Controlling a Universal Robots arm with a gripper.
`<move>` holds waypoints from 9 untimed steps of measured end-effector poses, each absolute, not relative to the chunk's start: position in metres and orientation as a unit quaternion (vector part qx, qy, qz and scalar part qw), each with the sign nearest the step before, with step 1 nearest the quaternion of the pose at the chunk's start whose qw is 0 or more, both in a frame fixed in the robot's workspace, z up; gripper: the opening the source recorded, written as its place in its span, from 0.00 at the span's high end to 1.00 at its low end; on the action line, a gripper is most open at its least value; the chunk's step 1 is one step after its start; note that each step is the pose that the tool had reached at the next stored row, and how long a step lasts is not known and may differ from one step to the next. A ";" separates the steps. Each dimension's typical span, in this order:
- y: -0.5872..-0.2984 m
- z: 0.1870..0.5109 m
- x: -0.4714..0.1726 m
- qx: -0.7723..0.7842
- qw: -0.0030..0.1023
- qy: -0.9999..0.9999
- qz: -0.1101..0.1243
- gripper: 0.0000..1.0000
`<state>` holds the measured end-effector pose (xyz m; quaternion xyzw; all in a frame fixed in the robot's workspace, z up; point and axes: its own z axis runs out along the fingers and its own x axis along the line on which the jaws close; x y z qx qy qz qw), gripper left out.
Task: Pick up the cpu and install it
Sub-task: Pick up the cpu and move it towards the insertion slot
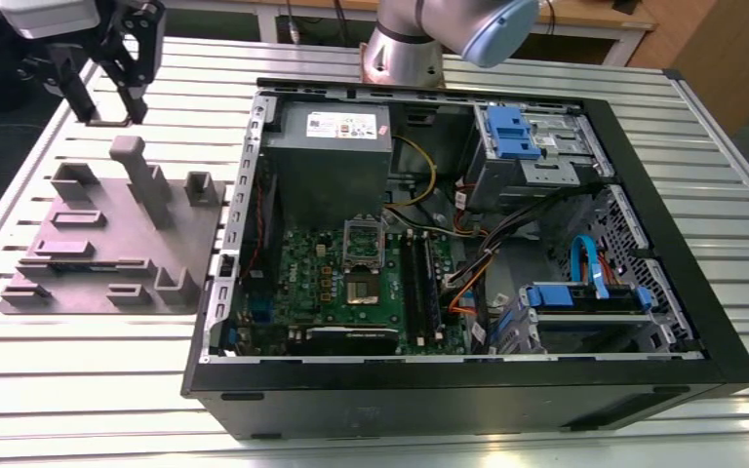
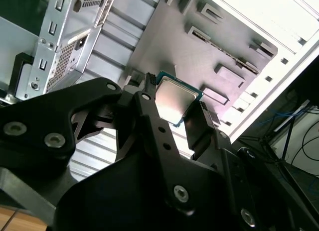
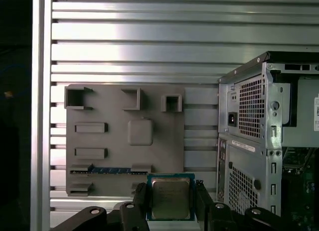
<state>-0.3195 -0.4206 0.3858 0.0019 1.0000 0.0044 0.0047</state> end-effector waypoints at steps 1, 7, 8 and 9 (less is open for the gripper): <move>-0.421 0.386 -0.317 0.002 0.005 1.000 0.004 0.53; -0.427 0.385 -0.314 0.002 0.005 1.000 0.004 0.53; -0.429 0.385 -0.314 0.002 0.005 1.000 0.004 0.53; -0.431 0.385 -0.314 0.003 0.005 1.000 0.004 0.53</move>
